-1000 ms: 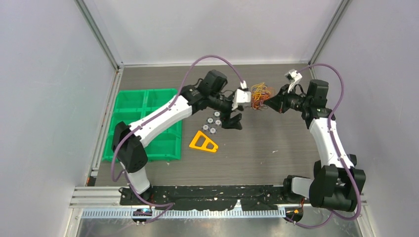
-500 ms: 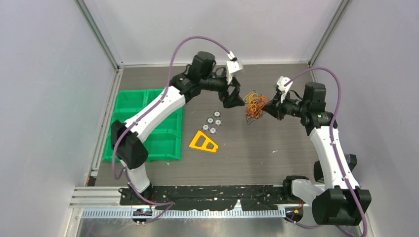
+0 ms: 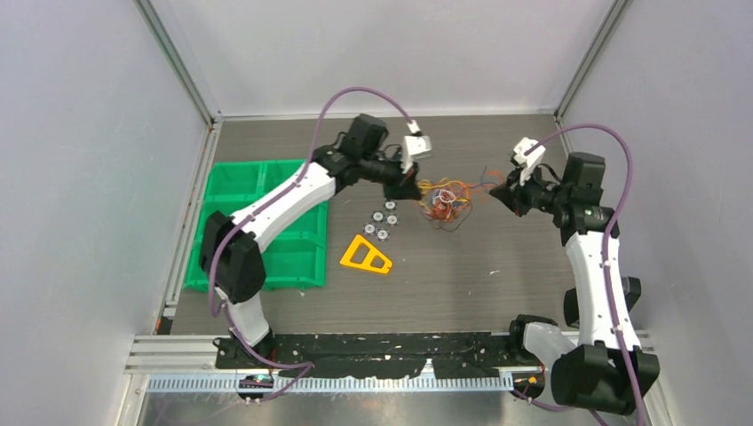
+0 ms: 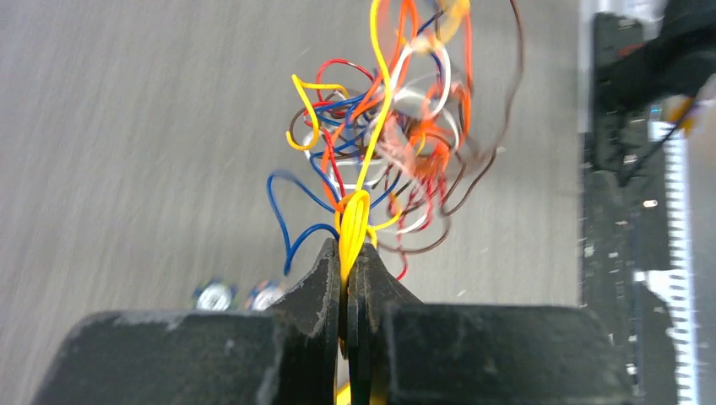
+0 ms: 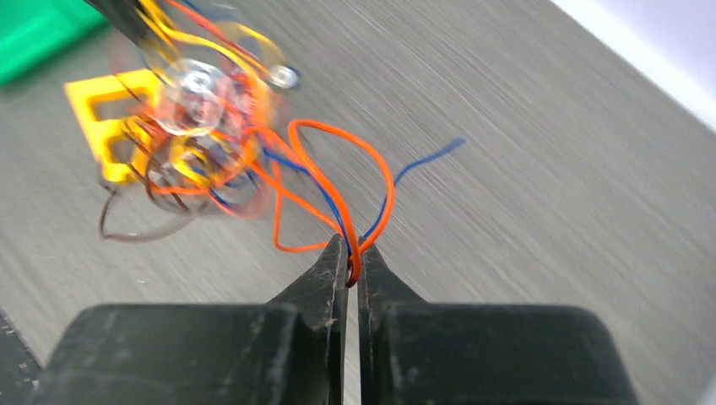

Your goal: Untangle the cables

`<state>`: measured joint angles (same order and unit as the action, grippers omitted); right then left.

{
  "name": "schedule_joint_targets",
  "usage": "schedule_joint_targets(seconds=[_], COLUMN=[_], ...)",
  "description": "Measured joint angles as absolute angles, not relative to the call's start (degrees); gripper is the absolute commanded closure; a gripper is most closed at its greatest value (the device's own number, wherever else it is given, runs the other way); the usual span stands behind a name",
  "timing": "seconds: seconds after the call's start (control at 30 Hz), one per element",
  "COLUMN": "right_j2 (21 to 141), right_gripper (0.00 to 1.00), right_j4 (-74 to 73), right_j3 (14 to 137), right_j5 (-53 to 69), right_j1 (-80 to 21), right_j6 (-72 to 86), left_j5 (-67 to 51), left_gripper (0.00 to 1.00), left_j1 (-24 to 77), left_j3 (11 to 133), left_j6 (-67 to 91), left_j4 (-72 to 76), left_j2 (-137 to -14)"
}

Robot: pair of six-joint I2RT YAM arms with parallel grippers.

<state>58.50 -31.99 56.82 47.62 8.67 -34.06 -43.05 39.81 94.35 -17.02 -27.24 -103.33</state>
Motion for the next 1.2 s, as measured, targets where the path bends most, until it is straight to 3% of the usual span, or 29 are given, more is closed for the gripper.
schedule_joint_targets(seconds=[0.2, 0.57, 0.63, 0.67, 0.7, 0.77, 0.83, 1.03, 1.2], right_j2=[65.5, 74.6, 77.6, 79.8, 81.6, 84.3, 85.4, 82.3, 73.7], right_gripper=[0.94, 0.94, 0.84, 0.63, 0.53, 0.16, 0.00, 0.05, 0.05], right_j4=[-37.8, -42.9, -44.4, -46.0, -47.4, -49.9, -52.7, -54.5, -39.7], right_j3=[61.1, 64.5, 65.4, 66.1, 66.8, 67.5, 67.7, 68.4, 63.3], right_j5=[45.6, 43.6, 43.3, 43.1, 42.9, 43.1, 44.0, 49.0, 51.4], right_j1=[21.1, 26.3, 26.1, 25.3, 24.4, 22.5, 20.3, 14.5, 7.1], right_j6=[-37.9, -41.1, -41.7, -42.2, -42.7, -43.4, -43.9, -40.3, -26.7], left_j5=[-39.0, -37.3, -37.1, -37.0, -36.9, -36.9, -37.1, -38.3, -39.1], left_gripper=[1.00, 1.00, 1.00, 1.00, 1.00, 1.00, 1.00, 1.00, 1.00], left_j1=[29.1, 25.3, 26.4, 27.4, 28.3, 30.8, 33.6, 39.3, 39.8], left_j3=[88.5, 84.7, 84.9, 85.3, 86.1, 88.9, 92.1, 96.9, 97.4], left_j6=[-21.3, -22.3, -21.6, -21.0, -20.0, -17.6, -14.7, -5.4, 2.5], left_j4=[-30.9, -31.2, -30.3, -30.1, -29.8, -28.8, -26.9, -20.6, -17.8], left_j2=[-98.7, -95.6, -95.5, -95.6, -95.8, -96.7, -98.0, -101.4, -102.8])
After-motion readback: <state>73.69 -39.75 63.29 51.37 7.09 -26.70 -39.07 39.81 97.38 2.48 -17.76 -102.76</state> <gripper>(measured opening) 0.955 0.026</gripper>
